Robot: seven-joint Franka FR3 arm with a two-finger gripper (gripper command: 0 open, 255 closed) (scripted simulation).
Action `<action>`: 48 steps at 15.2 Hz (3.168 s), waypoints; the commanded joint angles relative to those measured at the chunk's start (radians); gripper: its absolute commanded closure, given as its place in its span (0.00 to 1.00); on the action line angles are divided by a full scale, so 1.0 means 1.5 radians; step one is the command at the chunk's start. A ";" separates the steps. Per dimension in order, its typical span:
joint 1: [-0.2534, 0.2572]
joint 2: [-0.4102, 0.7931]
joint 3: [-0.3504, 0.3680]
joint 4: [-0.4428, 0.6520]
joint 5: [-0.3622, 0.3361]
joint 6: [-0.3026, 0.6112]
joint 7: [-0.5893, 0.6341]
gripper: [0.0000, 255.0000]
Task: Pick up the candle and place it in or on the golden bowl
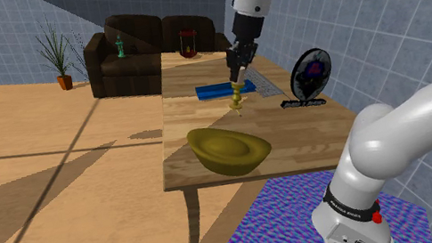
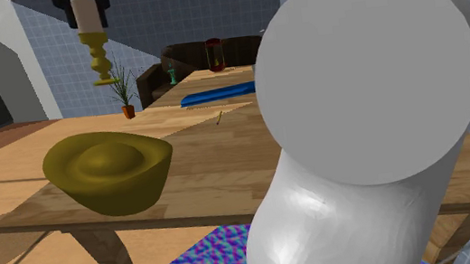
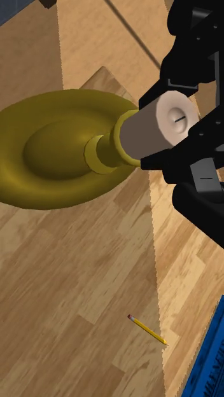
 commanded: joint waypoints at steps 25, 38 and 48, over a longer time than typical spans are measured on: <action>0.022 0.013 0.054 -0.167 0.032 0.182 0.045 1.00; 0.022 0.004 0.052 -0.150 0.031 0.157 0.046 0.00; 0.021 -0.014 0.047 -0.100 0.027 0.088 0.046 0.00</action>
